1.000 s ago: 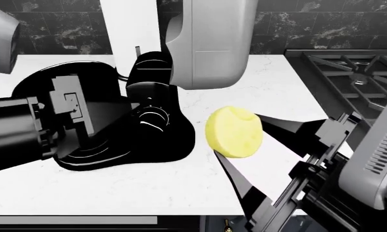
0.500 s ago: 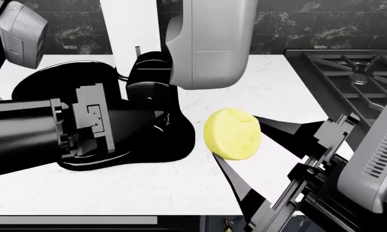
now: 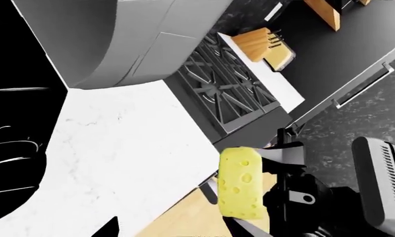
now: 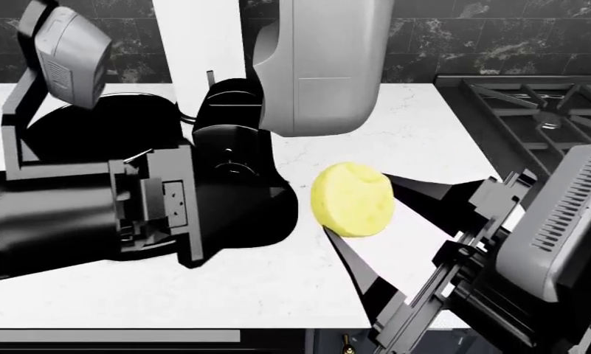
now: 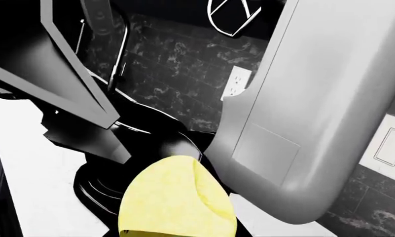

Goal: Place the cheese in the stand mixer bowl.

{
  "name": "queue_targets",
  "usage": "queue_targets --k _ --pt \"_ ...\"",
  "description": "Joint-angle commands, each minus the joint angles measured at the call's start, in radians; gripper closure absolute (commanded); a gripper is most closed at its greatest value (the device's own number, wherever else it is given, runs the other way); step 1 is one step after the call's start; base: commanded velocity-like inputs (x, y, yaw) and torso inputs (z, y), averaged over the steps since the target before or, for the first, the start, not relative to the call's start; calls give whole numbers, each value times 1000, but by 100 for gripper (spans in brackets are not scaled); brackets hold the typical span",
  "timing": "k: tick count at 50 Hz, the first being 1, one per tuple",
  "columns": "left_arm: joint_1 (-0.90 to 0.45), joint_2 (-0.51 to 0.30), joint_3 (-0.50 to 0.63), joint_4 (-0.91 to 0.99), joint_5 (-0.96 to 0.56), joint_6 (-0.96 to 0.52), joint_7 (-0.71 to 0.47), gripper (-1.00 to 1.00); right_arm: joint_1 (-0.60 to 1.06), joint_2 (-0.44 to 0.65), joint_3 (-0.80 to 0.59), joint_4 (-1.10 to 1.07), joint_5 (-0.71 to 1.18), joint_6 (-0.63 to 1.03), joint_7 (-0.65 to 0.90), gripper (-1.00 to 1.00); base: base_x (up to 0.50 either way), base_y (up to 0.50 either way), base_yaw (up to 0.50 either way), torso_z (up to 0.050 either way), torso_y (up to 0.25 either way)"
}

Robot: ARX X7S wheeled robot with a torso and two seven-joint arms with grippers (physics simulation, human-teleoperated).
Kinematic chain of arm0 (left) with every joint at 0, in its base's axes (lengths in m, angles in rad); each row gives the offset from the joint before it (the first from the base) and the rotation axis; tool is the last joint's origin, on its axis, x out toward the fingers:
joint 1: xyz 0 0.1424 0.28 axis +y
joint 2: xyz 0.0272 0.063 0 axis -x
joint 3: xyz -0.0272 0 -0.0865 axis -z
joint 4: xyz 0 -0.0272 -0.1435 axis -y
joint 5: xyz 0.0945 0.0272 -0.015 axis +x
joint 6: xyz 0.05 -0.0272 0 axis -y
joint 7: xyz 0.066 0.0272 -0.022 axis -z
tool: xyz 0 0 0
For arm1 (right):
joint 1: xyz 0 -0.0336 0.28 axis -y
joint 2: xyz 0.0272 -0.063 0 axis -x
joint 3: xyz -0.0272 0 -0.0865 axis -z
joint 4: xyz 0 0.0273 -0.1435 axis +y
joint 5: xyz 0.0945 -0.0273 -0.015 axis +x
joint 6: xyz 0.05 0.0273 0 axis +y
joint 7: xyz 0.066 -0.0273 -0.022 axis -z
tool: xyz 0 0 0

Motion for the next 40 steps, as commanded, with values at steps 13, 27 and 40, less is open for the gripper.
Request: queue_targets --k 13,27,40 --pt "-39 48 32 -33 23 -27 30 -100 8 -6 -16 -5 -30 3 -10 100 0 0 0 0 0" --pt "-25 117 60 -79 96 -60 73 -100 6 -5 -25 -26 -37 -1 -7 100 0 0 0 0 0" --pt "-39 153 91 -122 121 -95 101 -100 42 -18 -47 -36 -26 20 2 100 0 0 0 0 0"
